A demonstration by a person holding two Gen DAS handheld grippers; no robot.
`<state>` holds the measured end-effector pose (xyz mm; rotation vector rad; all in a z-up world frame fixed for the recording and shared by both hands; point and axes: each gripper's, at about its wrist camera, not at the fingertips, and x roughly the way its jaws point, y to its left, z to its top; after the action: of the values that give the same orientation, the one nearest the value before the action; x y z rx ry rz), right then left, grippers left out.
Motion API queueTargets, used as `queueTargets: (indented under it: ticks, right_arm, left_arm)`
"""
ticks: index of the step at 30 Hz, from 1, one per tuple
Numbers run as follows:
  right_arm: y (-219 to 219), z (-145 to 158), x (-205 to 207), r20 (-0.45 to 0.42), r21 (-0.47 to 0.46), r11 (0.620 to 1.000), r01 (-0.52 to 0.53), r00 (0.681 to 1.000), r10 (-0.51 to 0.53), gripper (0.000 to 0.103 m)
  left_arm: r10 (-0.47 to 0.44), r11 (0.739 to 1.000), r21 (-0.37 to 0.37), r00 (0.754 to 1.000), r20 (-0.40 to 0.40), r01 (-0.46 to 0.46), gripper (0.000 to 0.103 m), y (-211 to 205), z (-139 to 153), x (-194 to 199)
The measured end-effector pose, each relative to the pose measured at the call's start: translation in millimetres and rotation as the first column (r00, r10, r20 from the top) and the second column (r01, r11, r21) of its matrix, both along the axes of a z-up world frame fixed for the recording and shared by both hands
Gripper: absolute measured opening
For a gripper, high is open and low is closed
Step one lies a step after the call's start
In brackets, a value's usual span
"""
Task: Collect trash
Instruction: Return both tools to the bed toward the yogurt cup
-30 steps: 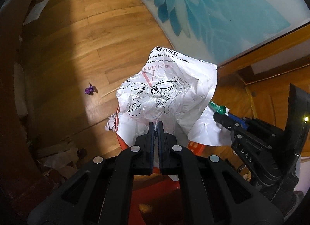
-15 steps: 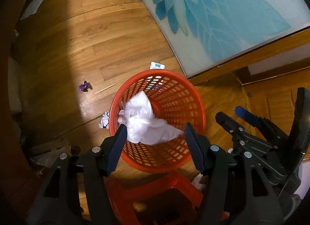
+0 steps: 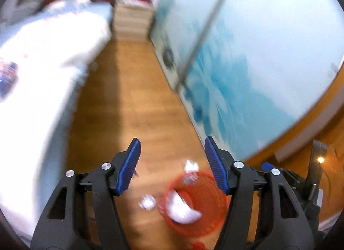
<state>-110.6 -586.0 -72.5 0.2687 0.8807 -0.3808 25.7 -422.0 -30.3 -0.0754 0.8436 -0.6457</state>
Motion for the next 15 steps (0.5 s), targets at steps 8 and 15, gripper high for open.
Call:
queueTargets:
  ticks: [8, 15]
  right_arm:
    - [163, 63, 60, 0.151, -0.037, 0.961, -0.273, 0.95, 0.275, 0.072]
    - [305, 72, 113, 0.179, -0.078, 0.879, -0.471, 0.86, 0.477, 0.072]
  left_arm:
    - [0.247, 0.968, -0.079, 0.959, 0.14, -0.238, 0.072, 183, 51, 3]
    - [0.398, 0.916, -0.101, 0.91, 0.12, -0.387, 0.072, 287, 15, 10]
